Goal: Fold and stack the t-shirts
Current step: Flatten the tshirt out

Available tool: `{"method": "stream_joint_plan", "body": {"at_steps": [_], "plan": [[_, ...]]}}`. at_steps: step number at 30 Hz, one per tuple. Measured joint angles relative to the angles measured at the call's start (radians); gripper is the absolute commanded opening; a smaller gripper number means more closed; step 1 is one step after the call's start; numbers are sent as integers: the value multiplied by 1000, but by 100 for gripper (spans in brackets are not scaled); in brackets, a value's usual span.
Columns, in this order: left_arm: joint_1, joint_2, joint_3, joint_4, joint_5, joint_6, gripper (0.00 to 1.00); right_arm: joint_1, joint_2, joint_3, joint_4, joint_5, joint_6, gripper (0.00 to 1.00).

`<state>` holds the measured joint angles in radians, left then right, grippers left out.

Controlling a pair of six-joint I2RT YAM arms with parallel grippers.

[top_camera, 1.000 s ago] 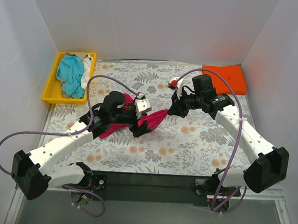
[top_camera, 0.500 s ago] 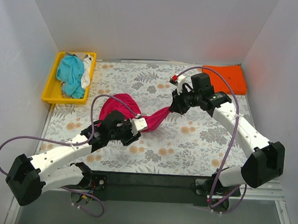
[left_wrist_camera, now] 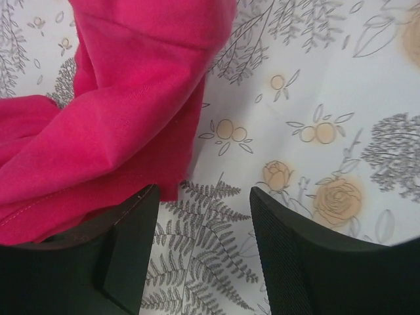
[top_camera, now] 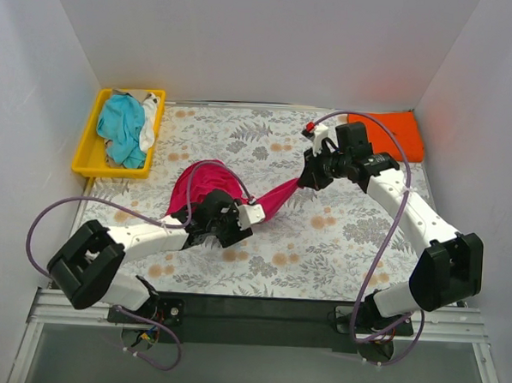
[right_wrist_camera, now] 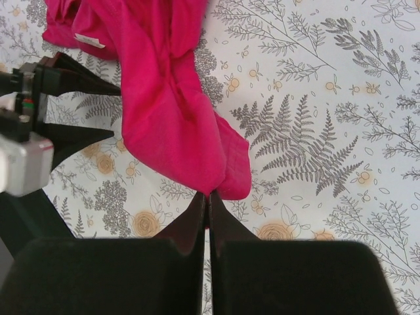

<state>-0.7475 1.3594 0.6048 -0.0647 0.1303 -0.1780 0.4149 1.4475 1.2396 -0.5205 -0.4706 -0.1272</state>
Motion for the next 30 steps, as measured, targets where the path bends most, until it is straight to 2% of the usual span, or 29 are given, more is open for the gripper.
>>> {"method": "stream_joint_plan", "body": {"at_steps": [3,7,8,10,15,18,20,24,27,30], "plan": [[22,71,0,43,-4,20,53,-16,3,0,0,-11,2,1],[72,143,21,116,1,46,33,-40,3,0,0,-36,2,1],[87,167,43,117,6,48,16,-48,3,0,0,-43,2,1],[103,190,77,90,16,55,0,-63,3,0,-1,-52,0,1],[118,101,193,-106,150,34,0,-159,-25,9,-31,-63,-25,1],[104,10,388,-278,275,-32,0,-231,-59,53,-67,-61,-49,1],[98,-7,531,-328,338,-81,0,-277,-100,101,-83,-50,-65,1],[95,-42,784,-372,466,-211,0,-318,-231,189,-92,14,-93,1],[95,-60,875,-386,530,-292,0,-316,-329,293,-98,78,-111,1],[101,-100,889,-404,572,-367,0,-316,-374,396,-98,106,-116,1]]}}
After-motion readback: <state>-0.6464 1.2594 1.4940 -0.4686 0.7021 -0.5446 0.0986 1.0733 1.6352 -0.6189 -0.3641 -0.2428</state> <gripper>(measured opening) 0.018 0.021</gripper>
